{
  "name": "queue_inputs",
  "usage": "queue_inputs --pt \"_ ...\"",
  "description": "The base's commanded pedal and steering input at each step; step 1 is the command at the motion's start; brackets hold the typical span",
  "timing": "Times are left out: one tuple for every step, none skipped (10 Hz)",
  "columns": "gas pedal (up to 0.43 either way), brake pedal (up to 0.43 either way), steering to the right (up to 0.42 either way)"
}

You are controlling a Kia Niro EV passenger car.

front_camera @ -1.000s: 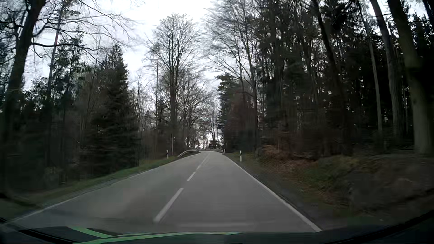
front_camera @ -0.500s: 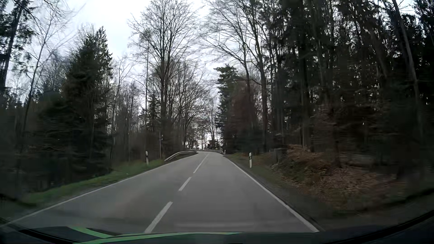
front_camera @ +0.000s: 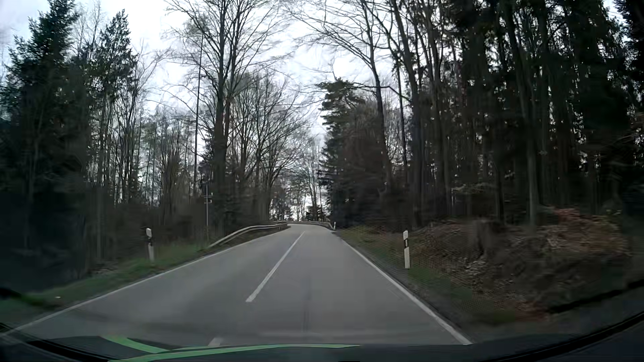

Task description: Follow the waypoints while adhering to traffic rules and regulations

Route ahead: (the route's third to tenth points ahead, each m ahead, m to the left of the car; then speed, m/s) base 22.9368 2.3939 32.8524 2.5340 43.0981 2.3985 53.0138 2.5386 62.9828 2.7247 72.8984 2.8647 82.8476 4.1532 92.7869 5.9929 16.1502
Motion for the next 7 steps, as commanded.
queue_inputs --pt "0.189 0.000 0.001" --pt "0.177 0.000 0.001" --pt "0.177 0.000 0.001" --pt "0.177 0.000 0.001" --pt "0.157 0.000 0.000" --pt "0.157 0.000 0.000" --pt "0.157 0.000 0.000"
